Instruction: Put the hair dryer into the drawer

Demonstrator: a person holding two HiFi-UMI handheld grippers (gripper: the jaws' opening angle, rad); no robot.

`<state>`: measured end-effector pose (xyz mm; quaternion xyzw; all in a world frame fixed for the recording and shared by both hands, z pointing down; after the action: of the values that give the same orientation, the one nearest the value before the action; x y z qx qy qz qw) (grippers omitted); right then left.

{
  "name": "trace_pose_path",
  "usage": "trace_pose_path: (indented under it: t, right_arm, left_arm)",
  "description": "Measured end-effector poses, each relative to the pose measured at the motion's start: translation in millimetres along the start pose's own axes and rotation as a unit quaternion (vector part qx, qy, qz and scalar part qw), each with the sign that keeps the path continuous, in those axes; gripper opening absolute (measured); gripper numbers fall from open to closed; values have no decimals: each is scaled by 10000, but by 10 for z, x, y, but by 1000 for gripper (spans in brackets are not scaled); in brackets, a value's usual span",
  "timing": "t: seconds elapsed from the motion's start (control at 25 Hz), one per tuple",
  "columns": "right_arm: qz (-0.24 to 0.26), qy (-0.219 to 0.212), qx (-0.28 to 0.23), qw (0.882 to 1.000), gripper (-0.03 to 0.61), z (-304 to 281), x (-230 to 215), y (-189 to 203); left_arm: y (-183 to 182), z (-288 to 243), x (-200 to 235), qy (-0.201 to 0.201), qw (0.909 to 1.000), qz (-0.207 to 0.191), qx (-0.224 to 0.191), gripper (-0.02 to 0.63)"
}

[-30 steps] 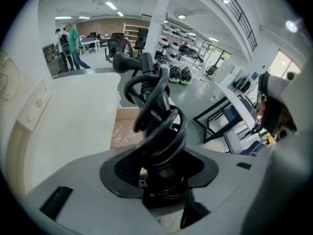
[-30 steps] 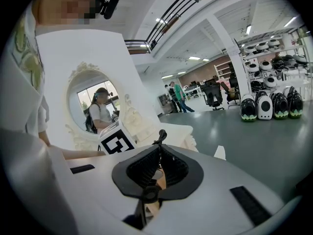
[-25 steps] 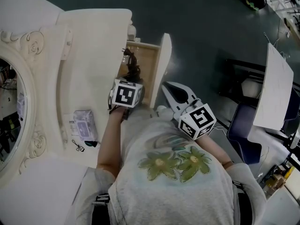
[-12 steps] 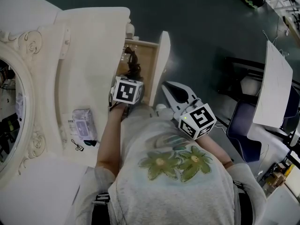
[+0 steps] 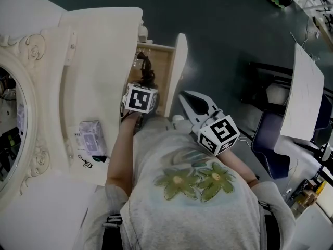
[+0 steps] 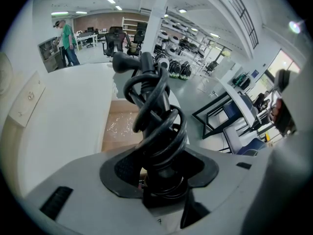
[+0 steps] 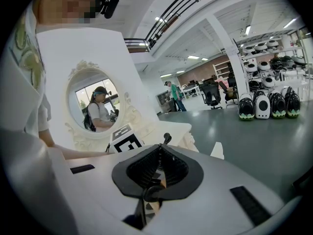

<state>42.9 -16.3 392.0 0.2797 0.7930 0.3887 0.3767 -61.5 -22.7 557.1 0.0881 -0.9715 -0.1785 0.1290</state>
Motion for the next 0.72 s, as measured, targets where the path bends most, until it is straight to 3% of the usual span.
trace_pose_path:
  t: [0.72]
  right_arm:
    - [31, 9, 36, 10000, 25, 17, 28, 39]
  left_arm:
    - [132, -177, -15, 104, 9995, 183, 216, 209]
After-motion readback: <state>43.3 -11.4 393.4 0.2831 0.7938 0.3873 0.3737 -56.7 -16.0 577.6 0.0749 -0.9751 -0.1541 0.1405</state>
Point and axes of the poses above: the fingertips, and each gripper's own axes: z backward along the fingers, x to its left, y out of its underside, the point moved 1 cm from there along z, backward along the fingers, and after that the axes turned 2 degrees about -y, right-handed, at the moved point
